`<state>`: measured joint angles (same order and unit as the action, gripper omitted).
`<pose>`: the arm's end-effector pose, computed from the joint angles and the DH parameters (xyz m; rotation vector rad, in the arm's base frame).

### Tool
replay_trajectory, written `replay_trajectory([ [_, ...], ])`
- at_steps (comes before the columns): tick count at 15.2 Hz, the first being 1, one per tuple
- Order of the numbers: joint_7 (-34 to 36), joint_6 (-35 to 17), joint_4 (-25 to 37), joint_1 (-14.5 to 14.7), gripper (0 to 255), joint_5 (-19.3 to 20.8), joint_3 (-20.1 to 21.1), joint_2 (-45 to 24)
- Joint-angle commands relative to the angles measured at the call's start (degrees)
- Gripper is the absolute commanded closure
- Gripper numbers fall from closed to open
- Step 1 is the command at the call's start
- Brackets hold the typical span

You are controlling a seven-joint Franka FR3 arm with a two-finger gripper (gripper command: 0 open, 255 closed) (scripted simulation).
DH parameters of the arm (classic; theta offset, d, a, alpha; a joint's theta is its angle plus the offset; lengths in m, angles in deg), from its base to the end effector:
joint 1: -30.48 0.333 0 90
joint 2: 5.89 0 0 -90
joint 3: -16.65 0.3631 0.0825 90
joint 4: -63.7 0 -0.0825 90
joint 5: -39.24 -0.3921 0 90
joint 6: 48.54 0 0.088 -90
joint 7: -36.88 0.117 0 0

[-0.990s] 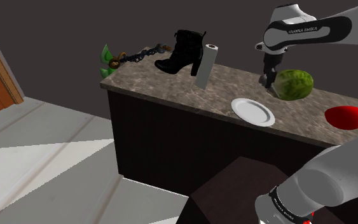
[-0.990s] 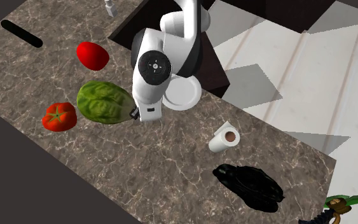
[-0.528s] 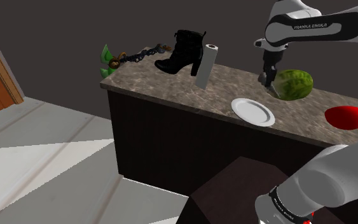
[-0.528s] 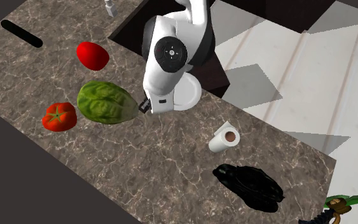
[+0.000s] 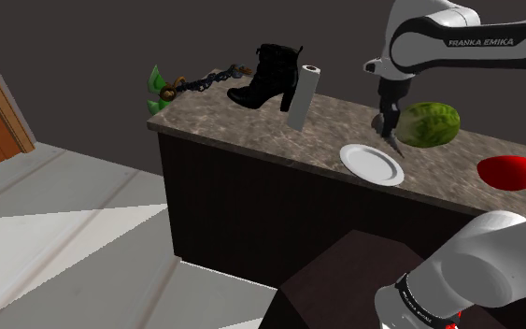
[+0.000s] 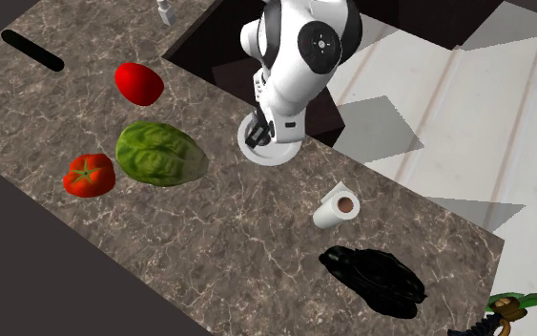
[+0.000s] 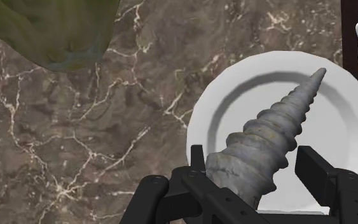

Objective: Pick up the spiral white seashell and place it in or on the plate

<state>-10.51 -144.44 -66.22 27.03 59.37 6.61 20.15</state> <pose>0.3681 -0.1369 0.5539 2.7867 0.9802 -0.3824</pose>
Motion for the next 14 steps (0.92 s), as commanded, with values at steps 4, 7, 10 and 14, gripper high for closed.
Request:
replay_trajectory([
  [4,3.6,-0.9,-3.8,1.2,255,-1.2,2.3,1.9],
  [7,4.2,-3.2,-5.9,1.1,255,-1.0,2.1,1.6],
  [10,4.7,-5.5,-7.9,1.1,255,-0.7,1.8,1.2],
  [14,5.5,-8.6,-10.3,1.0,255,-0.4,1.5,0.5],
])
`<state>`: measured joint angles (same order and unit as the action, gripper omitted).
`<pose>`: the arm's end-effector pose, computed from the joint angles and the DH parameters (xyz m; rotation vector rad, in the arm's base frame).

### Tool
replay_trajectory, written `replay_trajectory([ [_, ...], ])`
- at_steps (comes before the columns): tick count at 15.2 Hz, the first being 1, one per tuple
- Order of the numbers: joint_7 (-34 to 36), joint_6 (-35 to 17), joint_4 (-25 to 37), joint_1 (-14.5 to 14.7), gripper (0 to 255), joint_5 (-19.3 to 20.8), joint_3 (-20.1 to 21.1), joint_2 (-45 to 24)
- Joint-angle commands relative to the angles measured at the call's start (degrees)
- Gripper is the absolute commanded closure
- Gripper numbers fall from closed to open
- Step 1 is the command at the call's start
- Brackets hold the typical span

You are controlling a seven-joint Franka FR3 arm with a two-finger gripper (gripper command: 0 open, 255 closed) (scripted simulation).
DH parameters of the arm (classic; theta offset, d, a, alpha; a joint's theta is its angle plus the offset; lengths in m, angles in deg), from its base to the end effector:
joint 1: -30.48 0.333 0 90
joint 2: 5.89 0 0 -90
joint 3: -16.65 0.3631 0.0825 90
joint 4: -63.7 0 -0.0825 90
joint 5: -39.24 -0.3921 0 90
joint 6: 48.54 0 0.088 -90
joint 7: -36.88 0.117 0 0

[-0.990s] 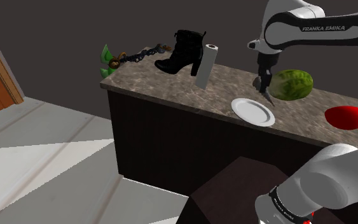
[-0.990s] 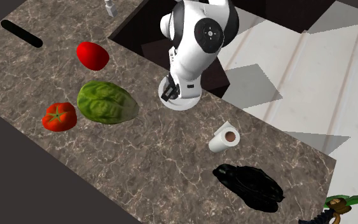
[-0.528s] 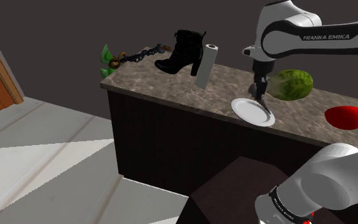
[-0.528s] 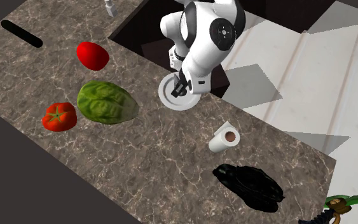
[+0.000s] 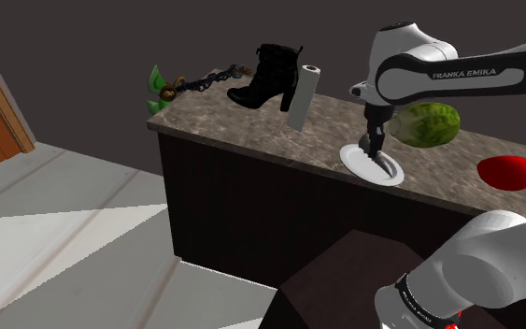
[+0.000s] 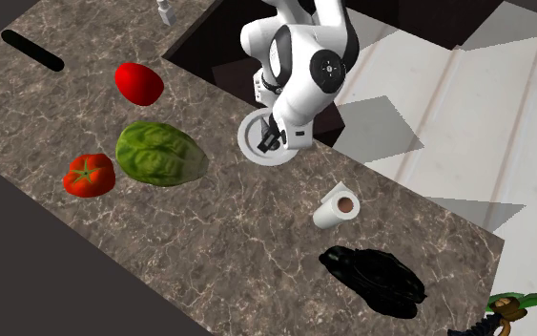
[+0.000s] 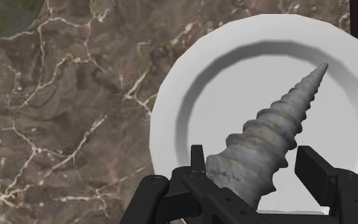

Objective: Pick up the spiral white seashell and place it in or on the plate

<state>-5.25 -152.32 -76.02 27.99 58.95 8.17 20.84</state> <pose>0.3614 -0.1065 0.4886 2.7871 0.9779 -0.3836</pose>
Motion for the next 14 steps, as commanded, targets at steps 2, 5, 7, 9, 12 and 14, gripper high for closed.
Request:
replay_trajectory([
  [2,0.4,-1.6,-1.2,0.0,255,0.2,-0.1,-0.4],
  [5,0.4,-1.6,-1.2,0.0,255,0.2,-0.1,-0.5],
  [7,0.4,-1.6,-1.2,0.0,255,0.2,-0.1,-0.5],
  [9,0.4,-1.6,-1.2,0.0,255,0.2,-0.1,-0.5],
  [12,0.4,-1.6,-1.2,0.0,0,0.2,-0.1,-0.5],
  [14,0.4,-1.6,-1.2,0.0,0,0.2,-0.1,-0.5],
])
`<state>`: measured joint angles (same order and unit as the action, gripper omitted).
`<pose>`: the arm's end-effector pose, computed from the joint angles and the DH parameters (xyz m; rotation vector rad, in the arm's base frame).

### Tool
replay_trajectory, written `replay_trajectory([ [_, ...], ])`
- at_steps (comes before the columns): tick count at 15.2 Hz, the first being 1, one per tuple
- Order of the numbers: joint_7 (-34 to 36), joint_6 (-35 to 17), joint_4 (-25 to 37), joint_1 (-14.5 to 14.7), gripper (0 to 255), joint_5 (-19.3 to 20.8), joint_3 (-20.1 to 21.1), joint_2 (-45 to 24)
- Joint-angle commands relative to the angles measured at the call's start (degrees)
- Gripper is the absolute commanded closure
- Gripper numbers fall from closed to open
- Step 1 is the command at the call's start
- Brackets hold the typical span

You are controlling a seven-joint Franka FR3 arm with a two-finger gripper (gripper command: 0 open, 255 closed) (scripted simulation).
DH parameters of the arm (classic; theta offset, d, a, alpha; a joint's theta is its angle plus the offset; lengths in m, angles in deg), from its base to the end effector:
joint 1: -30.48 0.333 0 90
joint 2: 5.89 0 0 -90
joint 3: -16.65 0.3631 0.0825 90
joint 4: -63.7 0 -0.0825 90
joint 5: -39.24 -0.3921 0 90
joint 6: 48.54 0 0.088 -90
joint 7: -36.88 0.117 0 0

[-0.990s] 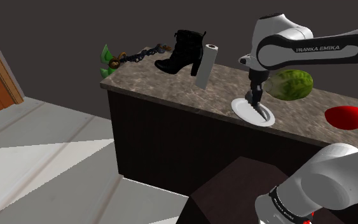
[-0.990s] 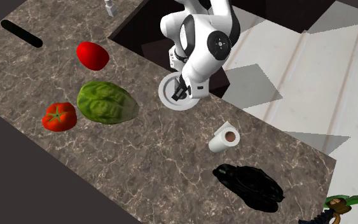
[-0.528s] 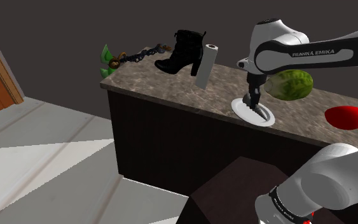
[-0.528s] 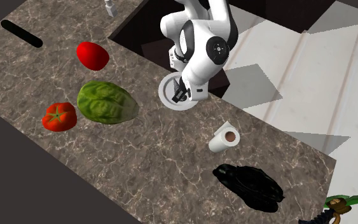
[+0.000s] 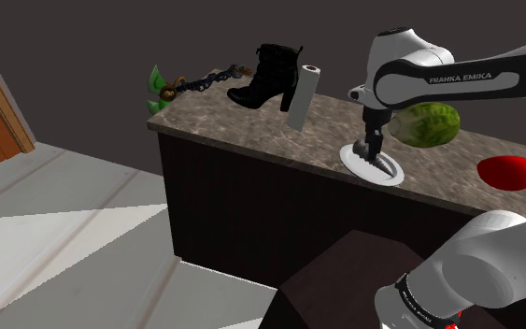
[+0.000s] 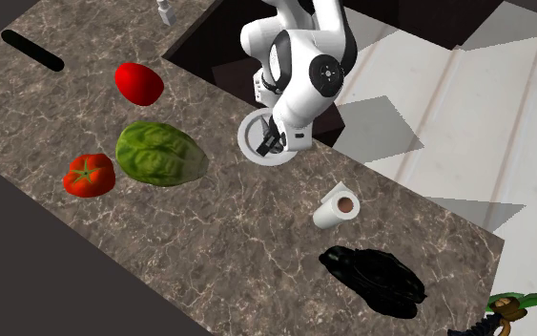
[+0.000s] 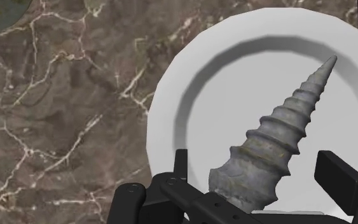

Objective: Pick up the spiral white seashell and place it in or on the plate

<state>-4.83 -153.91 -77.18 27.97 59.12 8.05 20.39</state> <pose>0.3619 -0.1061 0.4781 2.7868 0.9779 -0.3828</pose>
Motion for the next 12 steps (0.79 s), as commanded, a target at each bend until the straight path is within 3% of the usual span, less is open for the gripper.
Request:
replay_trajectory([
  [1,0.0,0.0,0.0,0.0,0,0.0,0.0,0.0],
  [5,-0.4,7.2,6.8,0.9,0,-1.6,1.6,0.1],
  [12,-0.4,7.2,6.8,0.9,0,-1.6,1.6,0.1],
])
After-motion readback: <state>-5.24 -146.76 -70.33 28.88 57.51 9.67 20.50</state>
